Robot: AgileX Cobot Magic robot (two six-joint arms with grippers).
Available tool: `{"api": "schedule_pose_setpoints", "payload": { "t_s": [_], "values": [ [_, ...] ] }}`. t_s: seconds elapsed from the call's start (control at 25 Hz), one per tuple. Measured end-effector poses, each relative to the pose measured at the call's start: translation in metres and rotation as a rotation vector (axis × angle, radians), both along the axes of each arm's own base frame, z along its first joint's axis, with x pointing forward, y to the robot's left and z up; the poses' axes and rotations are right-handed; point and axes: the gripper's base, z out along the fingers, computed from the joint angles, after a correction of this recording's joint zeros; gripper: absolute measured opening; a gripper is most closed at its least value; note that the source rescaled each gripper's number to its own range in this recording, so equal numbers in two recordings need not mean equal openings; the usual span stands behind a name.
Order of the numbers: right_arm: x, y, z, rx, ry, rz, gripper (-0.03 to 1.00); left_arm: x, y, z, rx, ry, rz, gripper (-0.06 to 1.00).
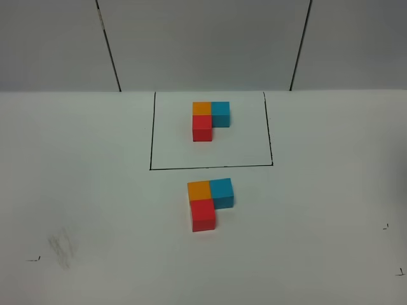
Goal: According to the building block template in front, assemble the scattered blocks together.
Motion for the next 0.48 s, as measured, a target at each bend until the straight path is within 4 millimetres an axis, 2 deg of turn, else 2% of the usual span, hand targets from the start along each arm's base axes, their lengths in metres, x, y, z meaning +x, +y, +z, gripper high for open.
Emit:
{"api": "schedule_pose_setpoints", "payload": {
  "t_s": [0.16,0.32,0.48],
  "values": [
    [-0.043,-0.019,0.035,-0.029,-0.1,0.0,0.78,0.0,0.0,0.0,0.0,0.0,0.0,0.95],
    [-0.093,-0.023,0.066,-0.021,-0.225,0.032,0.78,0.0,0.0,0.0,0.0,0.0,0.0,0.95],
    [-0.151,-0.026,0.078,0.012,-0.325,0.08,0.78,0.0,0.0,0.0,0.0,0.0,0.0,0.95]
  ]
}}
